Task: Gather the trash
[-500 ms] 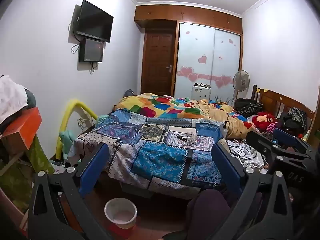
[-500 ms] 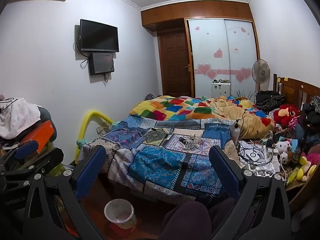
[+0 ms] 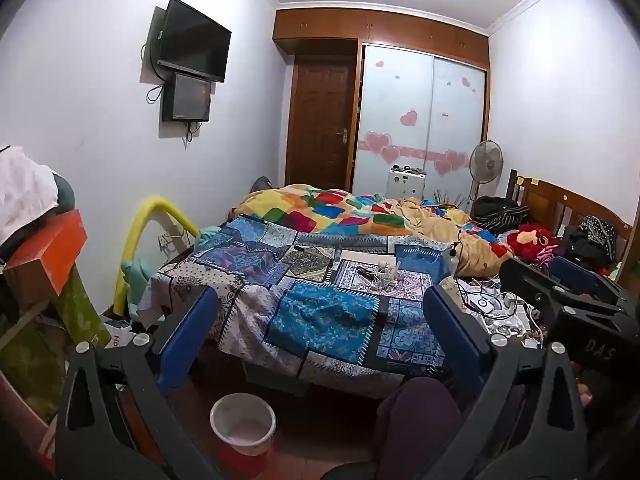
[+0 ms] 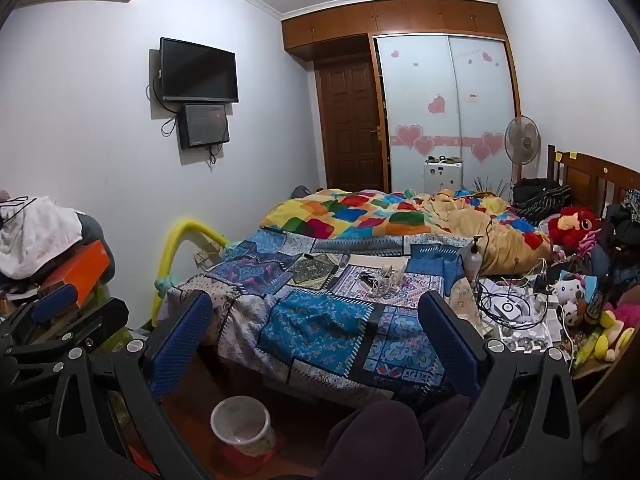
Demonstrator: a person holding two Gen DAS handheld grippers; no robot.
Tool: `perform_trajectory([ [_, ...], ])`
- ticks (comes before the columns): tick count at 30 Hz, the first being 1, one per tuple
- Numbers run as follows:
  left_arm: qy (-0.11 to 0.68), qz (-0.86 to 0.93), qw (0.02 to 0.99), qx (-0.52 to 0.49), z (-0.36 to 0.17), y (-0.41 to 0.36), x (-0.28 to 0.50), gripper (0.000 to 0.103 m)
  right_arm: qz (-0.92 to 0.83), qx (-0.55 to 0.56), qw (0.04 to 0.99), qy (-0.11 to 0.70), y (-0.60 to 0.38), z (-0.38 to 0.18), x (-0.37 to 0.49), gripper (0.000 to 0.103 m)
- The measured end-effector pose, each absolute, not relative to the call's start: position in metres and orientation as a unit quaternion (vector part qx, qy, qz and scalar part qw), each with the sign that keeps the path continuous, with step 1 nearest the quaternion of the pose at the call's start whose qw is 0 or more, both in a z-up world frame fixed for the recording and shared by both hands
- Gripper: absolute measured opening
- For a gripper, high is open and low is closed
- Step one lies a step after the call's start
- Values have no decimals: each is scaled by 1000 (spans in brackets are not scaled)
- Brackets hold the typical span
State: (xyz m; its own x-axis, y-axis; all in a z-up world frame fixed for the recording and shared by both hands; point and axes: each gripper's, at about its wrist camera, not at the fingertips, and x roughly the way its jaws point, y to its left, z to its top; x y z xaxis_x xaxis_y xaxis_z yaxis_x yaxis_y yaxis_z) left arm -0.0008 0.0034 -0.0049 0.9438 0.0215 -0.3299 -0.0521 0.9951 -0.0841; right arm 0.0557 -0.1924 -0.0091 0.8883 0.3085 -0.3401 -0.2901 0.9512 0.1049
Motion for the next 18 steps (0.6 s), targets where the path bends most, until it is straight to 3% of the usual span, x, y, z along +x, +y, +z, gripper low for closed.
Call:
perform_trajectory([
  [18, 168, 18, 984, -50, -12, 1, 0, 103, 154, 25, 971, 181, -191, -9, 55, 102],
])
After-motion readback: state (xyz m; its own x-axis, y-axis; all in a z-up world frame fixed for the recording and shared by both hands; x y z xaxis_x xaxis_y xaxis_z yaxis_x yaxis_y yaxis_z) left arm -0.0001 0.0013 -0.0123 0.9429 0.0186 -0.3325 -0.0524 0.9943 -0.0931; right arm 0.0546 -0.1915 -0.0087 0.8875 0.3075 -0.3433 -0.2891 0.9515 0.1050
